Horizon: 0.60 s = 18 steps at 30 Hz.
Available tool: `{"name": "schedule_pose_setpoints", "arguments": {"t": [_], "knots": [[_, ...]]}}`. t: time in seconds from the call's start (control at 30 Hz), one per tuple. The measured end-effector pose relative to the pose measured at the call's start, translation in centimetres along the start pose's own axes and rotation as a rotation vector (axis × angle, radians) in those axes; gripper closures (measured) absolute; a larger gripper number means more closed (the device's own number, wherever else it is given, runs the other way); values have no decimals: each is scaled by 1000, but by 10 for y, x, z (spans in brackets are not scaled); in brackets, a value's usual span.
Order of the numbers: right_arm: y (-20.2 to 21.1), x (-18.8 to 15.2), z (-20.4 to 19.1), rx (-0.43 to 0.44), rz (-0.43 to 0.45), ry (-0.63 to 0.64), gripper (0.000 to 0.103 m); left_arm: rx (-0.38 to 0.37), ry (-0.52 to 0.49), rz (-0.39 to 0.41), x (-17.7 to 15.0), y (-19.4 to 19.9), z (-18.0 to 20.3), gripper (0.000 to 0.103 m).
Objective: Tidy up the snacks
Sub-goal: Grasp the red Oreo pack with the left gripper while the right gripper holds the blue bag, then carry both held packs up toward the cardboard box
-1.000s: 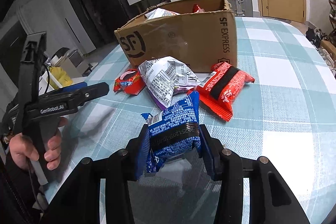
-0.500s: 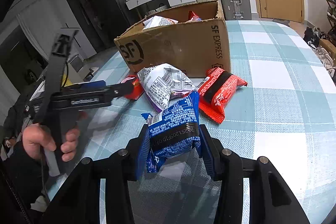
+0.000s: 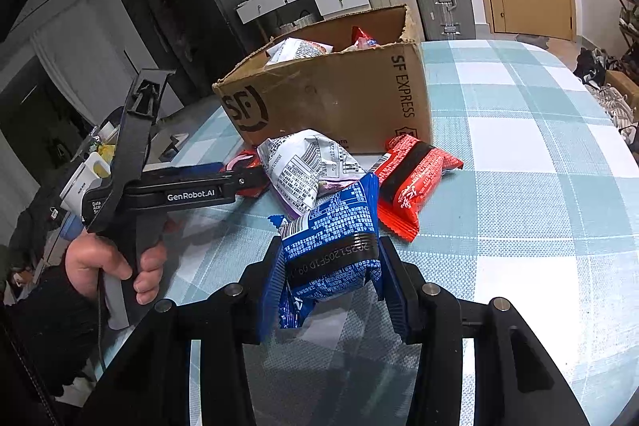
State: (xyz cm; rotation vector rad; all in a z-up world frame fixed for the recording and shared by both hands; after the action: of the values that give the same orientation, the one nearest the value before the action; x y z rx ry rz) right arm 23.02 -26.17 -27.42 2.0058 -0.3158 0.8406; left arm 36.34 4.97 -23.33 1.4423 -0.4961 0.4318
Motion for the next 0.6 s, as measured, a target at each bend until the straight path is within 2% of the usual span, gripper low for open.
{"name": "schedule_pose_setpoints", "arguments": {"t": [0.03, 0.1, 0.13, 0.23, 0.6], "knots": [[2, 0, -1, 1, 3, 1, 58, -7, -14, 1, -1, 2, 1, 58], [4, 1, -2, 1, 8, 2, 57, -76, 16, -12, -5, 7, 4, 59], [6, 1, -4, 4, 11, 2, 57, -83, 27, -11, -7, 10, 4, 59], [11, 2, -6, 4, 20, 2, 58, -60, 21, 3, -9, 20, 0, 59], [35, 3, -28, 27, 56, 25, 57, -78, 49, 41, -36, 70, 4, 59]]}}
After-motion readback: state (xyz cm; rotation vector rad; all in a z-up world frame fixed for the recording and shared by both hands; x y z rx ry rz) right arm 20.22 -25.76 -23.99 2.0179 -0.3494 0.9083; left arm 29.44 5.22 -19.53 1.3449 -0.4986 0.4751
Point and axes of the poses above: each gripper's, at about its wrist camera, not at the fingertips, and y roughly against the way its jaws point, z to its right, x to its top, the point moved 10 cm from there along -y, roughly the way its jaws point
